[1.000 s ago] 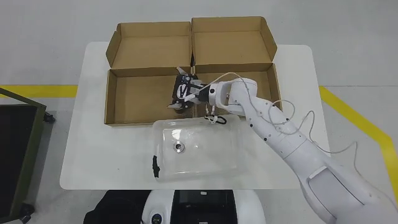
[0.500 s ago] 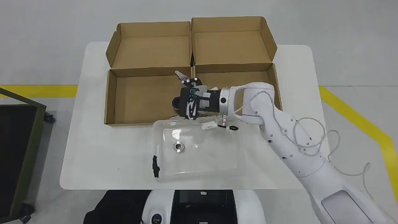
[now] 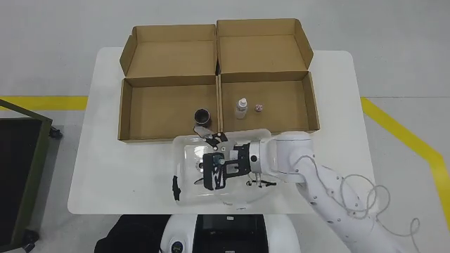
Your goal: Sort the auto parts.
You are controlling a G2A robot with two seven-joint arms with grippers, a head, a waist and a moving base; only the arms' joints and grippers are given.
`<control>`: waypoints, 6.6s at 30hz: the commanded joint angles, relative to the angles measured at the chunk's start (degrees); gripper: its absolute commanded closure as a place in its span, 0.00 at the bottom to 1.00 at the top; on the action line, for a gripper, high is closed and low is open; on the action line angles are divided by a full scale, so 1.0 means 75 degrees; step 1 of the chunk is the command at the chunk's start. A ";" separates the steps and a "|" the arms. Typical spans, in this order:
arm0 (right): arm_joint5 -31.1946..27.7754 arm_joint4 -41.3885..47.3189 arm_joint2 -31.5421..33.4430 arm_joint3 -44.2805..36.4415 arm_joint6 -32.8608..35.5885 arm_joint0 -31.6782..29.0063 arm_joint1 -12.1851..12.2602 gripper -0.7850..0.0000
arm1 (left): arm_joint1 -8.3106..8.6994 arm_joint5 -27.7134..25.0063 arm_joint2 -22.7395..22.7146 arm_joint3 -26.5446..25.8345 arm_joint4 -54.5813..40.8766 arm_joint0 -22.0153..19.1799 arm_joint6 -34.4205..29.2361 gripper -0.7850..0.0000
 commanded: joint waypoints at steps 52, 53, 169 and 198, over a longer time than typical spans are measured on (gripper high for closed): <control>0.0995 -0.0961 -0.1144 0.2420 -0.1682 0.0756 -0.0349 1.00 | 0.0000 0.0000 0.0000 0.0000 0.0000 0.0000 0.0000 0.00; 0.0940 -0.0929 -0.1107 0.2340 -0.1698 0.0812 -0.0349 1.00 | 0.0000 0.0000 0.0000 0.0000 0.0000 0.0000 0.0000 0.00; 0.1513 0.0613 -0.0624 0.3474 -0.1429 0.2536 -0.0591 1.00 | 0.0000 0.0000 0.0000 0.0000 0.0000 0.0000 0.0000 0.00; 0.2089 0.0259 -0.1795 0.6641 -0.1802 0.4207 -0.1530 1.00 | 0.0000 0.0000 0.0000 0.0000 0.0000 0.0000 0.0000 0.00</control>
